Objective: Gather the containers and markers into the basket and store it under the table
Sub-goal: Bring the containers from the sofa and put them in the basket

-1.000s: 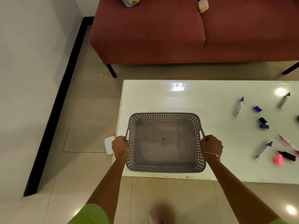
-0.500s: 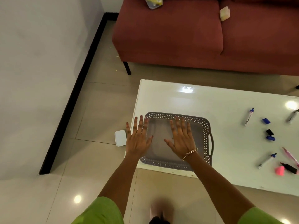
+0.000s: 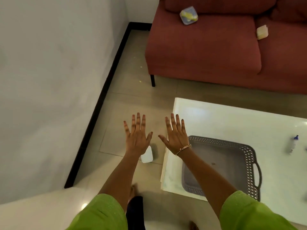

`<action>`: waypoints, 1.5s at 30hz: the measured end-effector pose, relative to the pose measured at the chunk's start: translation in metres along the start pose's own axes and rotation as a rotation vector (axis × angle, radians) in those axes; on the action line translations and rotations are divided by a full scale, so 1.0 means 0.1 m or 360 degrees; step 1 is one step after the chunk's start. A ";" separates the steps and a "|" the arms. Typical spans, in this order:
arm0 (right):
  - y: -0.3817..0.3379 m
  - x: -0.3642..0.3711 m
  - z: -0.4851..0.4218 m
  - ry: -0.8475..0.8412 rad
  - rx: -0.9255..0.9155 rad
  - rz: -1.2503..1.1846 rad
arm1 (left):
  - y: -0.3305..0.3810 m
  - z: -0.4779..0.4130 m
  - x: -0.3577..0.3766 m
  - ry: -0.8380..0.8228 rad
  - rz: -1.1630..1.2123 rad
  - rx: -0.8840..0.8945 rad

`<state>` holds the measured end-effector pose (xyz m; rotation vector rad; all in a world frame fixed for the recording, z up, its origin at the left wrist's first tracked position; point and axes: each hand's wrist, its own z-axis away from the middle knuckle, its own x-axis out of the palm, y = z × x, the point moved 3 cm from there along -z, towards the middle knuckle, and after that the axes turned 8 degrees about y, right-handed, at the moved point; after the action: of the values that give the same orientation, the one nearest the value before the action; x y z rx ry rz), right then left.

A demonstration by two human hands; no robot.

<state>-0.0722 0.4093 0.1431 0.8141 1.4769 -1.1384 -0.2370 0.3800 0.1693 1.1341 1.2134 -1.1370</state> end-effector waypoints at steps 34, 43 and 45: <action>1.11 -0.92 -5.70 0.0341 0.0775 -0.0015 | 0.05 -6.63 -0.84 -0.0033 0.0166 0.0871; 2.27 -0.65 -7.28 0.0255 0.1010 -0.0014 | 0.81 -8.40 -0.17 -0.0124 0.0082 0.0974; 2.56 -0.44 -7.58 0.0238 0.1023 0.0014 | 0.96 -8.73 0.09 -0.0126 0.0063 0.0989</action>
<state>-0.0735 1.2101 0.1227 1.3633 1.2222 -1.6034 -0.2198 1.2575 0.1383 1.5427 0.7833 -1.5686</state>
